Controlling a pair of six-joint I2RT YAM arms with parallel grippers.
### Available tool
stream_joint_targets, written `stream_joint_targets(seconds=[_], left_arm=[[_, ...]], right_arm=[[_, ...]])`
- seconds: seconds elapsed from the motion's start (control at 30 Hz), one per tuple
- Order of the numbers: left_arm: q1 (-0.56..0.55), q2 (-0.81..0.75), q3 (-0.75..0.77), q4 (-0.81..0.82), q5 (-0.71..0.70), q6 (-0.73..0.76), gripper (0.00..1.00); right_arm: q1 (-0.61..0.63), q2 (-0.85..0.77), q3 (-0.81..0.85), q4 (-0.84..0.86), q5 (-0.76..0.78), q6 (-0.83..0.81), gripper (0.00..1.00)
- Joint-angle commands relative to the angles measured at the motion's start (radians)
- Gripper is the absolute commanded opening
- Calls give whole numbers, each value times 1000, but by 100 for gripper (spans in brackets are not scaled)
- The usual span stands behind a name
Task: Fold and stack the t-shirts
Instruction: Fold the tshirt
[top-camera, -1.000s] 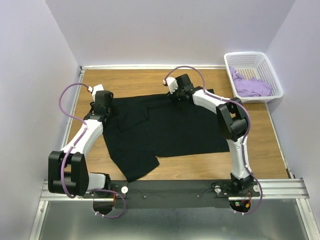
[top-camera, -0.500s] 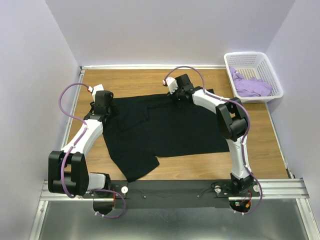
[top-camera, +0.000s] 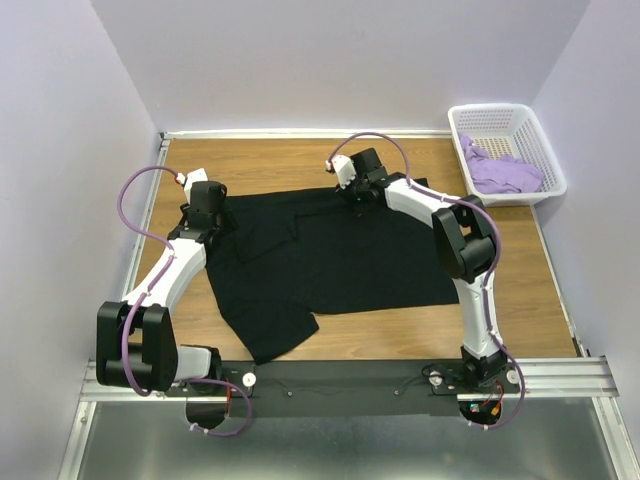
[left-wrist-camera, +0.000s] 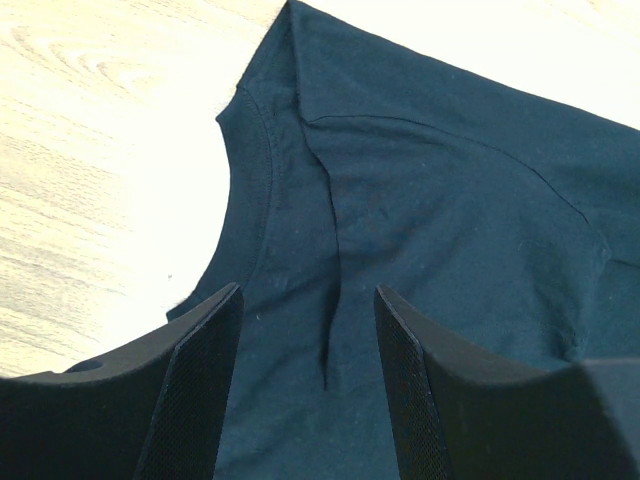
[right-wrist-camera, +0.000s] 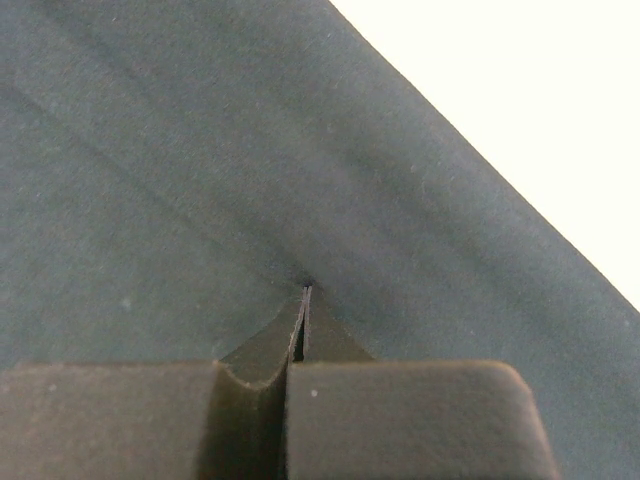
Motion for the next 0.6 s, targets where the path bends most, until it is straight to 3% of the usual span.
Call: stream_joint_targets(seconds=[0.0,0.57], left_arm=[[0,5,11,19,-17,10,63],[0,6,10,19,-12,11,63]], right_arm=[[8,-58,0,-56,-13,-2,1],[6,-46,-32,-91,-53,16,1]])
